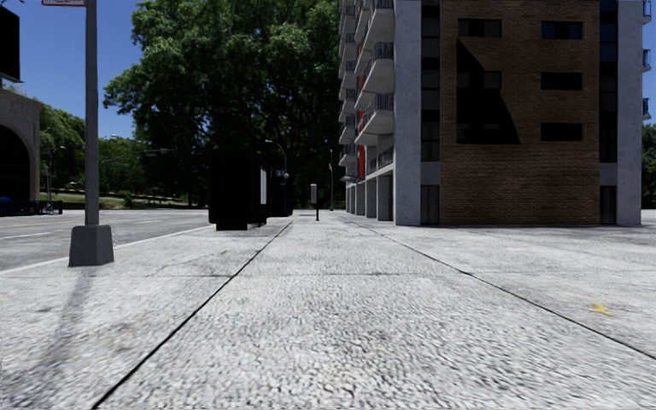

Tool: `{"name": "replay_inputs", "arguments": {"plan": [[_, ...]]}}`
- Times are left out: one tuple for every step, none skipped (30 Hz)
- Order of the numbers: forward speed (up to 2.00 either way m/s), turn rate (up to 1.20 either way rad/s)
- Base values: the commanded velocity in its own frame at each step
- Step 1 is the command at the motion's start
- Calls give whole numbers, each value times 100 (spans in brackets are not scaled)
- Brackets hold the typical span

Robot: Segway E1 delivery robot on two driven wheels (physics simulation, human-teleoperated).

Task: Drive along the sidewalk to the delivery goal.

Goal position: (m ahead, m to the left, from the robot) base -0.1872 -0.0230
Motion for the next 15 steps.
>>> {"name": "replay_inputs", "arguments": {"plan": [[50,0],[50,0],[3,0],[0,0],[0,0],[0,0],[0,0],[0,0],[0,0],[0,0],[0,0],[0,0],[0,0],[0,0],[0,0]]}}
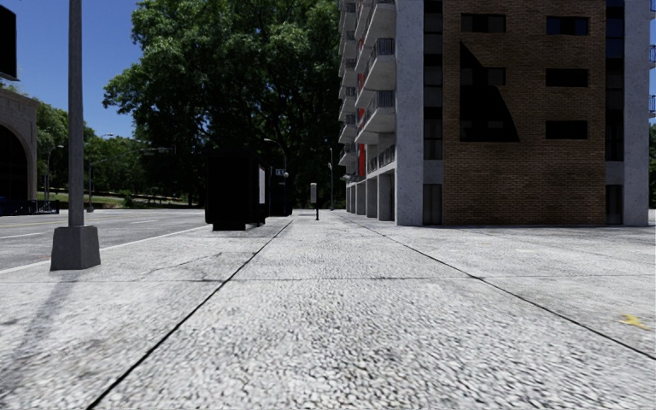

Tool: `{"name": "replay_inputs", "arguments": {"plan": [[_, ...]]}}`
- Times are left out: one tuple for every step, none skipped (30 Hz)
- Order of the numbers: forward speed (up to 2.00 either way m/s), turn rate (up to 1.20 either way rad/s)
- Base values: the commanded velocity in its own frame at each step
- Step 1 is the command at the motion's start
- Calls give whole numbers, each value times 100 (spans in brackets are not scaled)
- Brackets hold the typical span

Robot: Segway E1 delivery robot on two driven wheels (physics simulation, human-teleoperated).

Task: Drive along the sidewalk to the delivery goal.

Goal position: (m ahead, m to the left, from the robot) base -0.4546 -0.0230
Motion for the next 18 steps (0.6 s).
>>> {"name": "replay_inputs", "arguments": {"plan": [[0,0],[0,0],[0,0],[0,0],[0,0],[0,0],[0,0],[0,0],[0,0],[0,0],[0,0],[0,0],[0,0],[0,0],[0,0],[0,0],[0,0],[0,0]]}}
